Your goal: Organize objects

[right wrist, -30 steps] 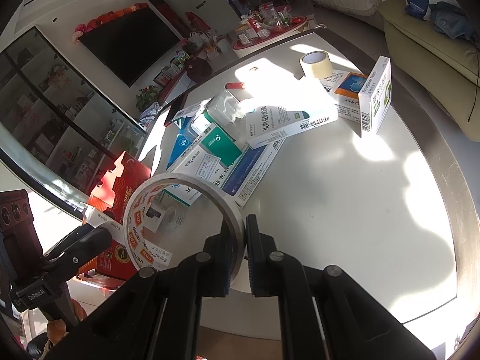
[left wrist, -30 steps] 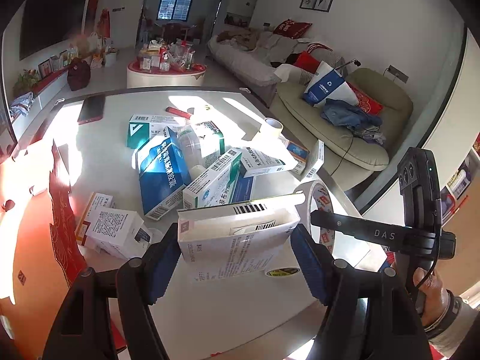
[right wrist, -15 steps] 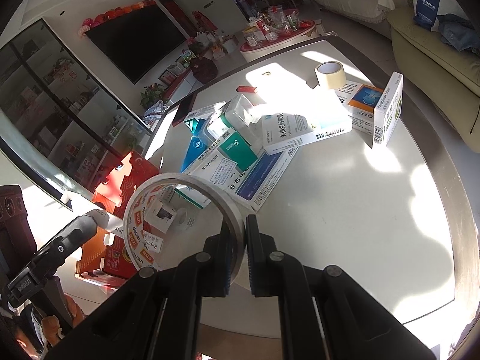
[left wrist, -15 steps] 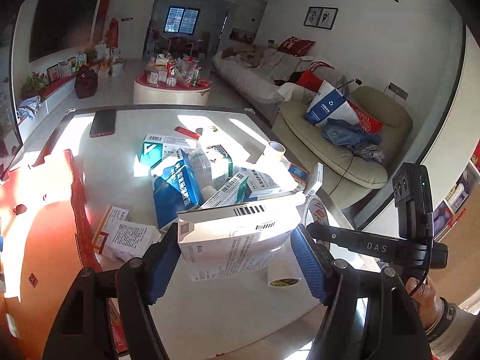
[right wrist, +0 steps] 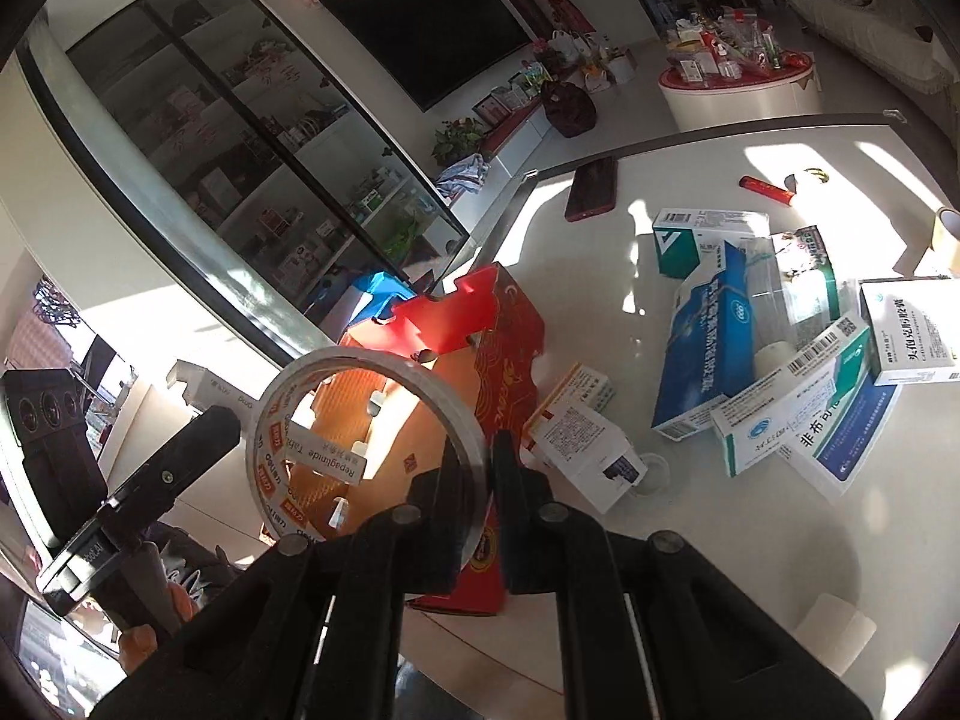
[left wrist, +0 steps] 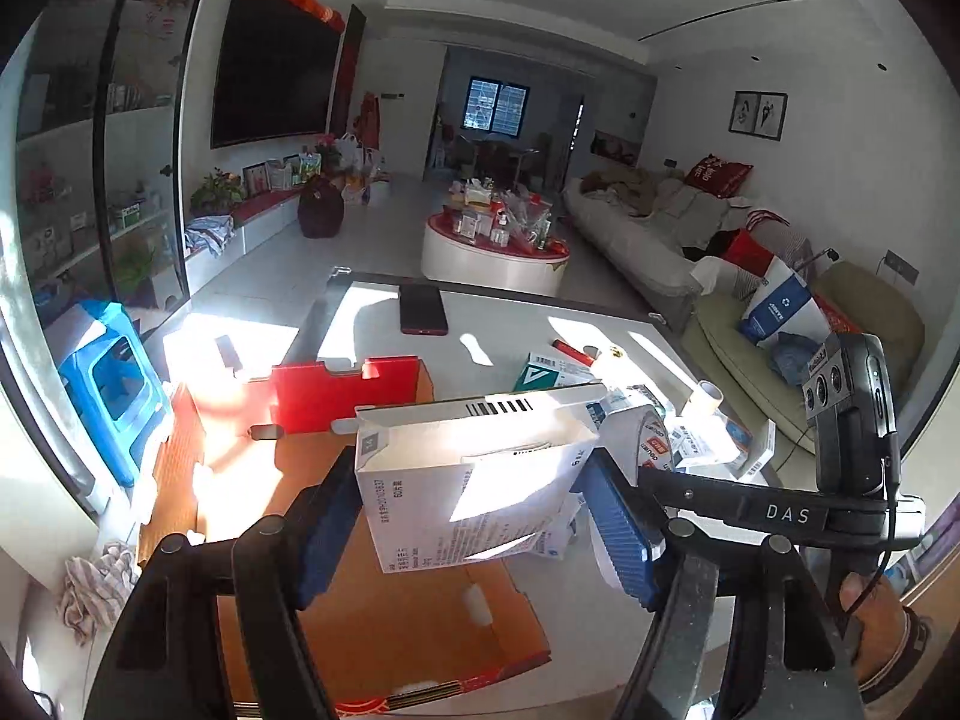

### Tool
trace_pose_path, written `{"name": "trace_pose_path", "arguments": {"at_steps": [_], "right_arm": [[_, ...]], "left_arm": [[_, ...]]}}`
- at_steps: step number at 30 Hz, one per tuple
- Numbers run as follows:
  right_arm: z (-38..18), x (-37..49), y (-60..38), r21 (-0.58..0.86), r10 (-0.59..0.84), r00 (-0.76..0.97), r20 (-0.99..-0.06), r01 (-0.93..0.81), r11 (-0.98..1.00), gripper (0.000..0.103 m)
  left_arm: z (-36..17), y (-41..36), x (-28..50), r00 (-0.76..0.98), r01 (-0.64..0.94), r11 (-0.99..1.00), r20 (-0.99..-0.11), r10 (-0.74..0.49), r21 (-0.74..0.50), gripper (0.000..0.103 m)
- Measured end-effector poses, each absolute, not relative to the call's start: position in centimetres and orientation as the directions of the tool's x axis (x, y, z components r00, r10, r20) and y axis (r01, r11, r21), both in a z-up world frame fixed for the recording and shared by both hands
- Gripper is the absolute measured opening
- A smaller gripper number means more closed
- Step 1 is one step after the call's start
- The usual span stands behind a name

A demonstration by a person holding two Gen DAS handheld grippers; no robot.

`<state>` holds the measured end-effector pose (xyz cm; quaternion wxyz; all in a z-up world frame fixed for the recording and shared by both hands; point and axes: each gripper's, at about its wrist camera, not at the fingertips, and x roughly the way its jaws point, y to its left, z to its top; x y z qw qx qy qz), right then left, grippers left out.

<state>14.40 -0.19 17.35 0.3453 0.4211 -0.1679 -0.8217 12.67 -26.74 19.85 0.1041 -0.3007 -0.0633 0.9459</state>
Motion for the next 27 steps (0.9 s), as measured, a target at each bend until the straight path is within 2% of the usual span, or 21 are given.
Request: {"name": "trace_pose_path", "arguments": {"at_steps": [7, 8, 9, 10, 11, 13, 14, 18, 20, 22, 24, 27], "right_arm": [[15.3, 13.5, -9.4, 0.526, -0.712, -0.278, -0.645, 0.514, -0.677, 0.009], [14.7, 13.2, -10.5, 0.512, -0.701, -0.258, -0.665, 0.527, -0.679, 0.010], [14.2, 12.9, -11.7, 0.494, -0.685, -0.227, -0.692, 0.544, -0.679, 0.013], [13.7, 12.7, -12.6, 0.477, -0.669, -0.204, -0.714, 0.557, -0.680, 0.018], [13.3, 12.9, -13.2, 0.460, -0.652, -0.192, -0.733, 0.567, -0.683, 0.024], [13.0, 13.6, -13.6, 0.423, -0.629, -0.208, -0.749, 0.581, -0.695, 0.052], [12.9, 14.0, -13.4, 0.393, -0.608, -0.236, -0.758, 0.579, -0.714, 0.053], [11.9, 14.4, -11.6, 0.494, -0.667, -0.164, -0.727, 0.549, -0.674, 0.056], [12.4, 15.2, -10.3, 0.591, -0.752, -0.136, -0.645, 0.536, -0.603, 0.057], [12.9, 16.0, -9.2, 0.694, -0.840, -0.098, -0.534, 0.516, -0.502, 0.061], [12.4, 16.0, -9.3, 0.711, -0.839, -0.078, -0.539, 0.493, -0.502, 0.069], [11.2, 15.2, -9.3, 0.767, -0.861, -0.016, -0.508, 0.446, -0.461, 0.068]], "left_arm": [[16.5, -32.8, 11.6, -0.787, -0.017, -0.979, -0.601, 0.138, -0.203, 0.078], [15.8, -33.2, 11.1, -0.775, 0.002, -0.981, -0.620, 0.121, -0.194, 0.081], [15.0, -33.5, 10.3, -0.752, 0.023, -0.982, -0.651, 0.105, -0.186, 0.093], [14.1, -33.7, 9.7, -0.726, 0.045, -0.981, -0.681, 0.097, -0.188, 0.100], [13.3, -33.9, 9.3, -0.701, 0.072, -0.979, -0.708, 0.087, -0.192, 0.103], [11.9, -33.9, 9.0, -0.662, 0.108, -0.973, -0.745, 0.082, -0.203, 0.103], [11.4, -34.1, 9.2, -0.667, 0.117, -0.967, -0.739, 0.093, -0.227, 0.103], [9.6, -34.3, 9.7, -0.664, 0.113, -0.929, -0.722, 0.193, -0.352, 0.103], [8.8, -34.1, 10.2, -0.657, 0.127, -0.922, -0.727, 0.197, -0.365, 0.103], [8.1, -34.6, 10.5, -0.655, 0.115, -0.893, -0.709, 0.261, -0.435, 0.103], [8.0, -34.8, 10.3, -0.638, 0.119, -0.890, -0.721, 0.271, -0.440, 0.103], [7.6, -34.7, 10.0, -0.599, 0.104, -0.889, -0.741, 0.302, -0.446, 0.103]]}}
